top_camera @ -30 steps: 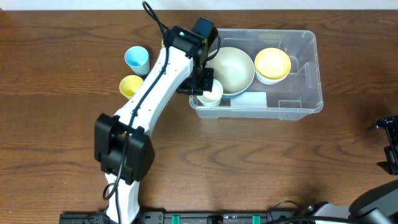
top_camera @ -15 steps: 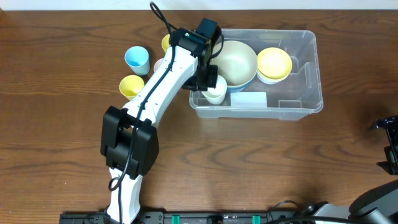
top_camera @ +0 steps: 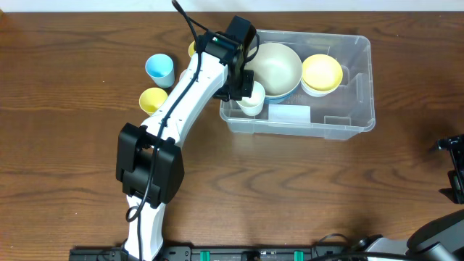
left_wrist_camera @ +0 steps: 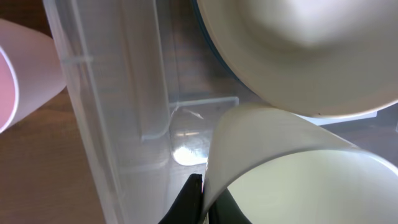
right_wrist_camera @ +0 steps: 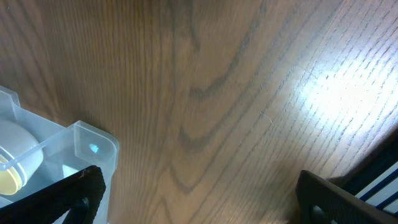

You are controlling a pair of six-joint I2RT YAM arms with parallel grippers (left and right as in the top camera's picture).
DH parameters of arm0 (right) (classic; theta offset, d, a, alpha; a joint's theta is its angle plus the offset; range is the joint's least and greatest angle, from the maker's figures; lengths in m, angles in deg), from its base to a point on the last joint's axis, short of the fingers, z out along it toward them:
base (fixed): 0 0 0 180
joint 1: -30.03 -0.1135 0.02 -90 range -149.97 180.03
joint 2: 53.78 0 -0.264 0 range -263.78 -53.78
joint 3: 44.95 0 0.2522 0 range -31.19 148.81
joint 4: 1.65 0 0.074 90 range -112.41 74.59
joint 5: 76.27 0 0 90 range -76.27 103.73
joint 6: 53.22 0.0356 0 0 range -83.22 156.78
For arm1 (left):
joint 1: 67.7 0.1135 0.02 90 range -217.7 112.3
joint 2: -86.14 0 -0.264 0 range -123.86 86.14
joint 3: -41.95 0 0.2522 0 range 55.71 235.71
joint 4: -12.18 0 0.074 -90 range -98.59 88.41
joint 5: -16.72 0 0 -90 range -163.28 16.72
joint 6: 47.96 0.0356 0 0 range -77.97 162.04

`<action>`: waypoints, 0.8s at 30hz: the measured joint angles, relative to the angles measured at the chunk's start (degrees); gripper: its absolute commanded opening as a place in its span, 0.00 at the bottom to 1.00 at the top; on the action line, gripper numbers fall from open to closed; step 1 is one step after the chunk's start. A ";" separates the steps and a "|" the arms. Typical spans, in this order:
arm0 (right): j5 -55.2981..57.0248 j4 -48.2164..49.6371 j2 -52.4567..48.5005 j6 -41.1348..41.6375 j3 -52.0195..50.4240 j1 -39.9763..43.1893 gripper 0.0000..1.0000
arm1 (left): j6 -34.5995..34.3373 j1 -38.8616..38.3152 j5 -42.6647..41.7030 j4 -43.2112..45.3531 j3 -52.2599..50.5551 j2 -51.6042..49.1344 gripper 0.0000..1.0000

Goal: Pack container
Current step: 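Lower the white cup into the bin beside the teal bowls and release, then move the left gripper toward the yellow cup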

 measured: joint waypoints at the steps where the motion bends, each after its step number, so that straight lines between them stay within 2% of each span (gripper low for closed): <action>1: 0.00 0.00 0.00 0.00 0.00 0.00 0.99 | 0.02 0.00 0.00 -0.96 0.00 0.00 0.06; 9: 0.00 0.00 0.00 0.00 0.00 0.00 0.99 | 0.02 0.00 0.02 -8.04 0.00 0.00 0.06; 24: 0.00 0.00 0.00 0.02 0.00 0.00 0.99 | 0.20 0.00 0.00 -5.97 0.00 0.00 0.11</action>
